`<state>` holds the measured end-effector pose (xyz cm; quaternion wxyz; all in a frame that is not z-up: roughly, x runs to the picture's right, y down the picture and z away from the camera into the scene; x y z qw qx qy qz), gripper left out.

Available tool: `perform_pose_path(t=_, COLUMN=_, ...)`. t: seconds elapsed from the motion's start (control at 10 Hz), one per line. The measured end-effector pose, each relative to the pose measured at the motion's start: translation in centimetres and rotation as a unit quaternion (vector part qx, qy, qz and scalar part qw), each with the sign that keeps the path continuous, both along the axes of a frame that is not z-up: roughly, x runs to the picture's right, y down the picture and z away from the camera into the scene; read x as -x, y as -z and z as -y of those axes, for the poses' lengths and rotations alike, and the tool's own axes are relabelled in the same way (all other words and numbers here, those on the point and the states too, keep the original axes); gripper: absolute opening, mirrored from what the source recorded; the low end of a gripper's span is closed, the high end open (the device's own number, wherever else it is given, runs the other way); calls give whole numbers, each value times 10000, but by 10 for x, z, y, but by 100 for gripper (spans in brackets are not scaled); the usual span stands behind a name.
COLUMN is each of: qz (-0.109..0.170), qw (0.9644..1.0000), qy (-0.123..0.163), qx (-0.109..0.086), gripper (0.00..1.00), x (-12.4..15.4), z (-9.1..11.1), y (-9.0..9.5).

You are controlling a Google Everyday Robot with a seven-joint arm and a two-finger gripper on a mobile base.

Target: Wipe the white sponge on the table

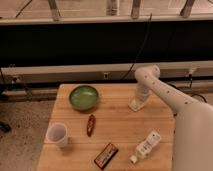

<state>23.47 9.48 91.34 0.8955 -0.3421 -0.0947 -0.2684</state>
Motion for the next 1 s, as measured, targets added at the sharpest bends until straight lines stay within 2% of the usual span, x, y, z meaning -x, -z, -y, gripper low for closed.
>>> perform_pose_path(t=0.4, qz=-95, qw=9998, qy=129, qx=139, gripper=3, x=-18, z=-21, y=18)
perform_pose_path(t=0.6, qz=79, qw=9995, qy=224, qx=194, gripper=3, x=-12, z=-32, y=34)
perform_pose_path(t=0.7, qz=268, qw=9990, qy=312, qx=194, gripper=3, x=0, z=-33, y=43)
perform_pose_path(t=1.0, qz=596, qw=9967, qy=497, qx=228, gripper=3, x=28, z=-38, y=53)
